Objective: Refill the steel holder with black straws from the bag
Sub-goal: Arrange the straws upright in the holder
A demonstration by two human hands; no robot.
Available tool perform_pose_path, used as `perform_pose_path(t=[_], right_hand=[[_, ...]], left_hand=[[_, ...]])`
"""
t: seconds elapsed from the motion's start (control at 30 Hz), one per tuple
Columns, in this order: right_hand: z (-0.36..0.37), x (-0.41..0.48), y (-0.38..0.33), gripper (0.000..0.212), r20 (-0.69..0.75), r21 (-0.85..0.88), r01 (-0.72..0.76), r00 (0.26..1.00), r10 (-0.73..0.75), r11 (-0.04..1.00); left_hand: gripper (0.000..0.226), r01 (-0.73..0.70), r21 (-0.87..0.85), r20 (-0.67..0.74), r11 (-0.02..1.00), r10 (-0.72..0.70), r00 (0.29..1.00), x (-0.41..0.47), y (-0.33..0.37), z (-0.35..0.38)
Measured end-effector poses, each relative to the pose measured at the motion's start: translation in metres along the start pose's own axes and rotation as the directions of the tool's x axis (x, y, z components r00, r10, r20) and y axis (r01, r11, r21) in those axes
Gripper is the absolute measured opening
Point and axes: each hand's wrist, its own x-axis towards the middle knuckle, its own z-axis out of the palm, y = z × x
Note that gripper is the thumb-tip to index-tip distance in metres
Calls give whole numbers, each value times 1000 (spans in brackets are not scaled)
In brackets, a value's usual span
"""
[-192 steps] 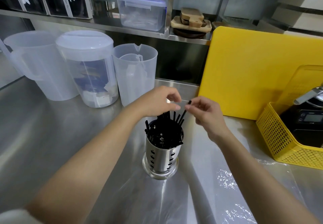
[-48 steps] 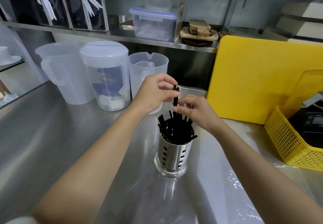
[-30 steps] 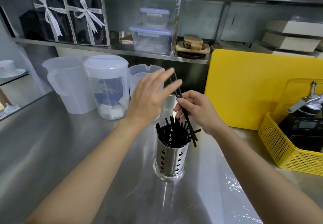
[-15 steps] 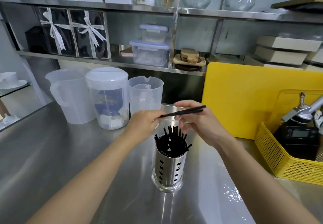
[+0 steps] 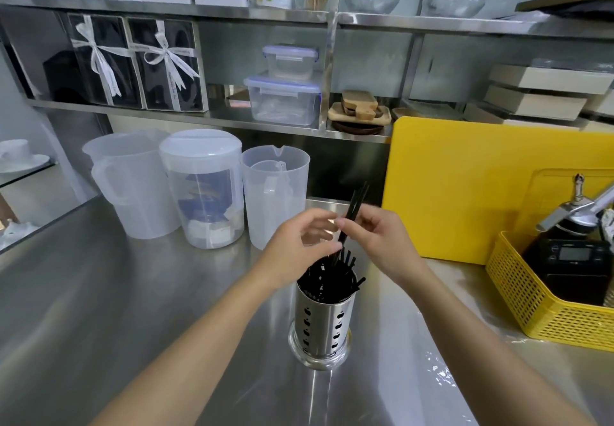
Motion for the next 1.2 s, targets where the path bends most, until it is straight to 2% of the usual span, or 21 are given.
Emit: perform_pose_path(t=[0.07, 0.17, 0.3, 0.37, 0.5, 0.63, 0.73, 0.87, 0.97, 1.2], right_hand=[[6, -5, 11, 14, 75, -29, -16, 997, 18, 999], [16, -10, 27, 10, 179, -107, -81, 979, 99, 991], [26, -6, 43, 27, 221, -355, -91, 959, 178, 930], [28, -4, 49, 32, 233, -402, -89, 952, 196, 911], [27, -5, 54, 26, 226, -393, -62, 961, 162, 917], [30, -8, 60, 23, 230, -583, 79, 971, 71, 809], [28, -7, 59, 19, 192, -531, 4, 975, 116, 847], [16, -8, 48, 14, 167, -401, -80, 973, 159, 912], [-1, -15, 42, 13, 133, -371, -118, 975, 179, 921], [-62, -59, 36, 34, -78, -394, -274, 961, 265, 877]], left_hand=[[30, -31, -76, -62, 997, 27, 998, 3, 1, 1], [27, -66, -47, -77, 997, 62, 995, 7, -3, 6], [33, -29, 2, -51, 1000, 29, 998, 15, -11, 13], [33, 3, 42, -58, 999, -1, 998, 18, -16, 13], [21, 58, 154, -5, 986, -58, 998, 20, -30, 10], [8, 97, 336, 50, 937, -121, 991, 17, -49, 12], [10, 119, 386, 34, 915, -144, 989, 17, -52, 11], [9, 82, 427, 88, 901, -132, 987, 18, -43, 5], [20, 40, 464, 96, 885, -94, 991, 16, -26, 4], [37, -204, 486, 189, 850, 125, 974, -2, 39, 49]])
